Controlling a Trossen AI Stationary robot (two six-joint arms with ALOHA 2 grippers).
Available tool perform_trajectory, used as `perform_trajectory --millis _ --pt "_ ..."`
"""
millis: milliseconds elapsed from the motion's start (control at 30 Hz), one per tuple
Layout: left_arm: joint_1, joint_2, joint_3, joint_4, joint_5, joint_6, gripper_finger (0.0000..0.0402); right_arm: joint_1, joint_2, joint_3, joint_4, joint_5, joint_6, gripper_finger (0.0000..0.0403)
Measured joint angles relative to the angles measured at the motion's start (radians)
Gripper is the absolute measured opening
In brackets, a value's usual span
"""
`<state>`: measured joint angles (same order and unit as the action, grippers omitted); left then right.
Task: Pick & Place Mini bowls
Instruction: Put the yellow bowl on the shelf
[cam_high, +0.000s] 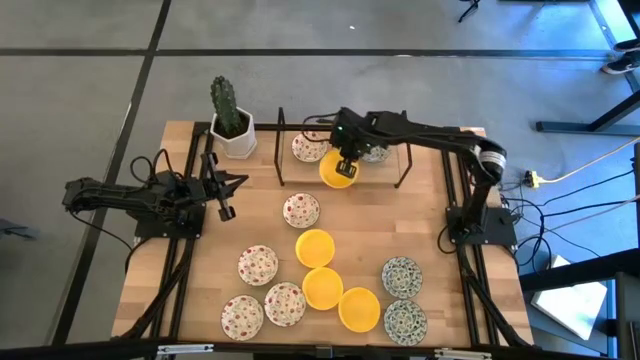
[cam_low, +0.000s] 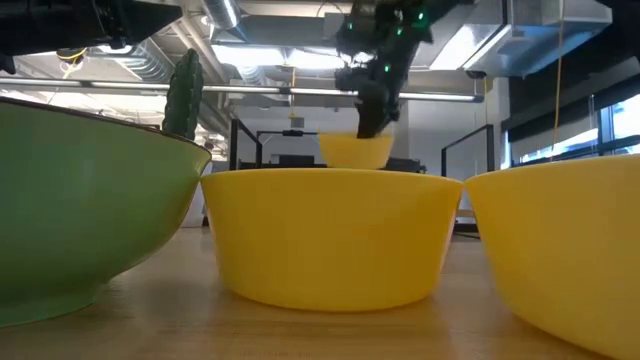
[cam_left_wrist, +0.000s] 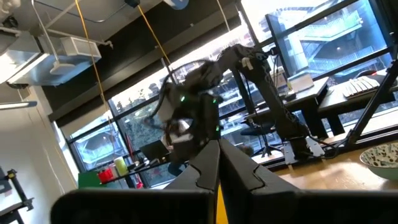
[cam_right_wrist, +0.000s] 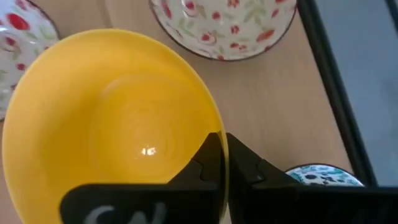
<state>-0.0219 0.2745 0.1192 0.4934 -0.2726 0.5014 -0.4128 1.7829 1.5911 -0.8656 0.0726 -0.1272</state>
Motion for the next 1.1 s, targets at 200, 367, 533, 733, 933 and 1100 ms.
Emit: perform_trajectory --millis 200,367,533,733,933,1100 --pt "0.0 0.0 0.0 0.0 0.0 0.0 0.0007 -0.048 0.056 0.001 0.001 -0.039 -0.009 0.0003" --pt "0.0 0.0 0.0 -0.001 0.0 0.0 0.0006 -0.06 0.102 0.001 0.012 -0.04 -0.008 0.0003" --pt "0.0 0.0 0.0 -0.001 0.0 0.0 0.0002 -0.061 0.132 0.001 0.035 -0.04 -0.009 0.0003" --pt "0.0 0.0 0.0 -0.001 0.0 0.0 0.0007 -0.077 0.141 0.001 0.037 -0.045 -0.012 0.0004" --pt "0.0 0.0 0.0 -0.001 0.0 0.0 0.0006 -0.094 0.141 0.001 0.035 -0.028 -0.012 0.0005" --pt "0.0 0.0 0.001 -0.001 0.0 0.0 0.0004 -0.098 0.141 0.001 0.034 -0.02 -0.017 0.0016"
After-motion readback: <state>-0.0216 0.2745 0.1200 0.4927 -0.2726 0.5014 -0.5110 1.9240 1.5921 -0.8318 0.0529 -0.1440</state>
